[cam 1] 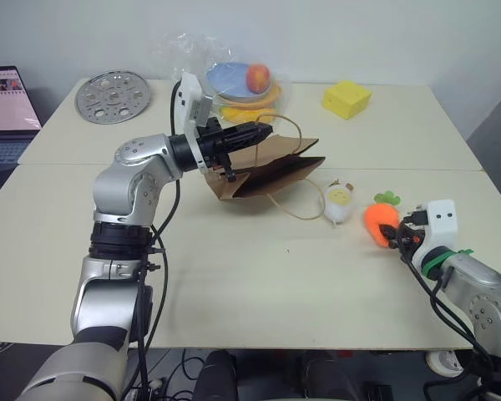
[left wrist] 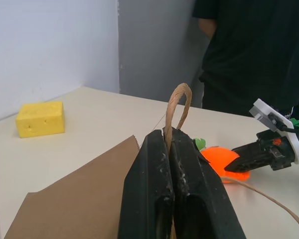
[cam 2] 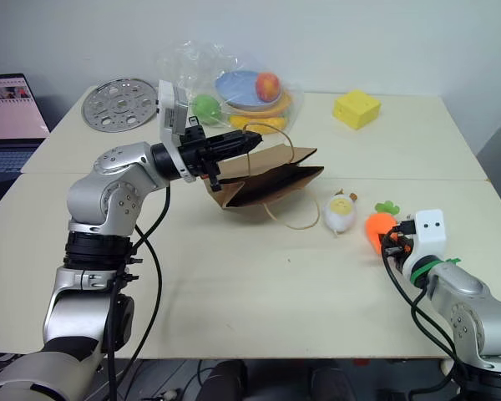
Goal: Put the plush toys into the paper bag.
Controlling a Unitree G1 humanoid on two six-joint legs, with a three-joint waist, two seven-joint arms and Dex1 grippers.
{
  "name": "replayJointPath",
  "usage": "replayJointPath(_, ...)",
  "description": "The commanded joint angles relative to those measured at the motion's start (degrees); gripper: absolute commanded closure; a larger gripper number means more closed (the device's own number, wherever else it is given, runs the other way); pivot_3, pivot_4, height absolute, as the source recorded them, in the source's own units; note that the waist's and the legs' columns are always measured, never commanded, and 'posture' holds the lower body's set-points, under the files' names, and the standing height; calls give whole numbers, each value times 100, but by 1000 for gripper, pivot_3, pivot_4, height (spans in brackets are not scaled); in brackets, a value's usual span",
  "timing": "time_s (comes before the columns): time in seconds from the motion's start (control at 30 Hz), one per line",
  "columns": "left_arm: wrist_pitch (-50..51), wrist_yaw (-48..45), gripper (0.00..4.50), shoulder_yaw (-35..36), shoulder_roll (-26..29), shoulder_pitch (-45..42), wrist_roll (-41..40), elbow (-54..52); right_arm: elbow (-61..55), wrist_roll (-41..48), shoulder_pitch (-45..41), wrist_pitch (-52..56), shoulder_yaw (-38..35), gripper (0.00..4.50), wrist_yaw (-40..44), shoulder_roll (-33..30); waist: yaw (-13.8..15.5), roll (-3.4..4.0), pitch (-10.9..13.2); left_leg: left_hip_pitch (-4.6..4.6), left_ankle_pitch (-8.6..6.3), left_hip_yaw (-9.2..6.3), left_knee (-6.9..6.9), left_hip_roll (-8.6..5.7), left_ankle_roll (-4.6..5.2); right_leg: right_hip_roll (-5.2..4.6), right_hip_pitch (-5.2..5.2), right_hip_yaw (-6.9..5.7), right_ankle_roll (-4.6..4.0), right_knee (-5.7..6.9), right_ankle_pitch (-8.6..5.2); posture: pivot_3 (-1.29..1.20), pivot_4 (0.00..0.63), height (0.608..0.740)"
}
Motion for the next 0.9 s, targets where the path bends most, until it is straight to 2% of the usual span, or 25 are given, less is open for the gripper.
replayJointPath(0.03,-53,-20,4500,64,73,-66,-23,-146,-328,613,-340,-351,-686,4484,259,76,-3,0,0,1,0,0,0,0,0,0,0,0,0,0,0,0,150,740)
replayJointPath(0.13,-51,-27,4500,66,77,-75,-25,-134,-466,1077,-543,-307,-914,4484,424,70,-17,2,2,3,0,1,3,0,0,0,0,2,0,9,0,0,150,740)
replayJointPath(0.2,-65,-40,4500,60,77,-84,-16,-109,-540,1390,-652,-62,-935,4484,565,-124,-3,2,1,6,1,-3,3,2,0,2,1,-4,0,15,0,0,150,740)
replayJointPath(0.27,-85,-49,4500,43,55,-103,-8,-77,-609,1931,-1108,324,-882,4484,669,-385,-2,5,3,5,1,-3,4,2,0,2,1,-4,0,16,0,0,150,740)
replayJointPath(0.37,-126,-34,4500,38,-11,-147,-21,-43,-400,2369,-1960,752,-589,4484,49,24,-53,7,4,7,2,2,12,1,2,1,0,4,0,21,0,0,150,740)
replayJointPath(0.4,-119,-26,4500,47,-37,-167,-46,-63,-404,2493,-2174,935,-359,4484,-247,336,-67,7,4,10,3,1,12,2,4,2,0,4,0,26,0,0,150,740)
replayJointPath(0.5,-71,-35,4500,64,-73,-172,-94,-129,-459,2770,-2496,1300,68,4484,-846,1024,-97,7,4,10,8,-9,6,5,11,7,0,-6,-1,32,1,0,150,740)
replayJointPath(0.67,-47,1,4500,112,-100,-178,-134,-146,-297,2801,-2692,1586,424,4484,-1171,1258,-47,7,4,-18,9,-6,7,1,9,-3,-17,-11,-1,21,1,0,150,740)
replayJointPath(0.9,68,-17,4500,121,-128,-132,-242,-289,113,2260,-2828,1512,1075,4484,-1141,1230,-65,8,4,-11,9,-7,5,3,10,0,-19,-12,-1,29,1,0,150,740)
